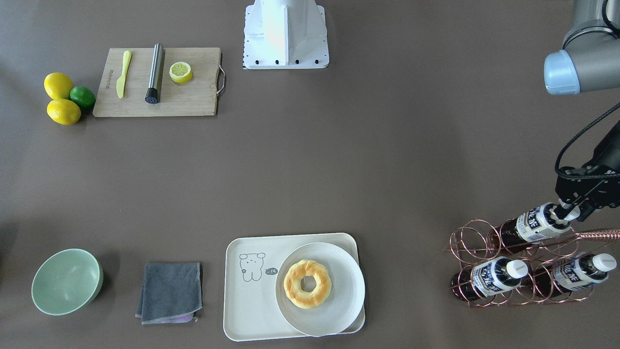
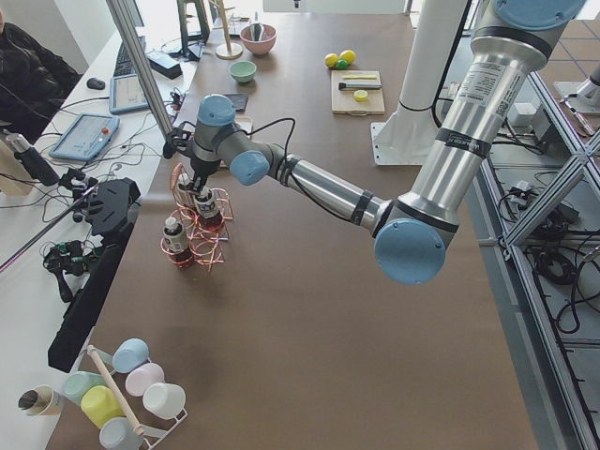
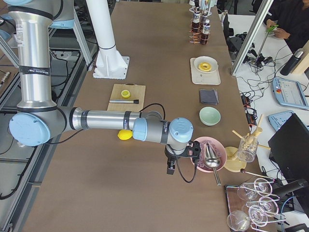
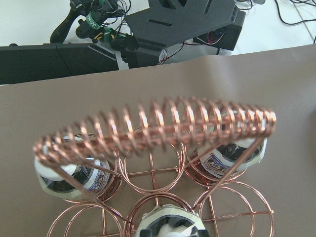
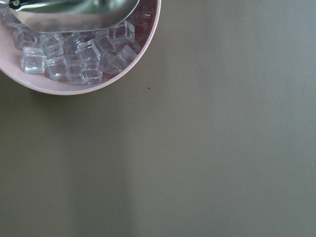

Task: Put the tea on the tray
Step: 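Grasp the dark tea bottle with the left gripper and lift it out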

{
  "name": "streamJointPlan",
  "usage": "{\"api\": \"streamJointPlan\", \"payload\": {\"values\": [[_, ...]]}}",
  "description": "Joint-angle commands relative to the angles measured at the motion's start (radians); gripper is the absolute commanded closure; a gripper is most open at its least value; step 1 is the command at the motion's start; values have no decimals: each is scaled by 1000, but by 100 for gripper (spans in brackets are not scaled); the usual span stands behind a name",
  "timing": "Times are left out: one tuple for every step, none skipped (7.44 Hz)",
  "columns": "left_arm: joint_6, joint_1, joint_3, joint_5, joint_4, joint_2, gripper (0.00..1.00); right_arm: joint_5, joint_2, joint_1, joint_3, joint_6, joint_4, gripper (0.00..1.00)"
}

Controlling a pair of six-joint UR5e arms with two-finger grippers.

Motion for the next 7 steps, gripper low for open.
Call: {"api": "streamJointPlan", "payload": {"values": [[96, -72, -52, -17, 136, -38, 100, 0, 0, 0, -2, 0, 0, 0], [141, -101, -78, -17, 225, -70, 100, 0, 0, 0, -2, 0, 0, 0], [211, -141, -83, -17, 289, -99, 100, 0, 0, 0, -3, -2, 0, 0], [242, -161, -95, -20, 325, -110, 100, 0, 2, 0, -3, 0, 0, 0], [243, -164, -135, -43, 345, -101, 100, 0, 3, 0, -3, 0, 0, 0], [243, -164, -208, -54, 408, -90, 100, 0, 3, 0, -3, 0, 0, 0], [233, -160, -288, -54, 451, -54, 100, 0, 5, 0, -5, 0, 0, 0]]}}
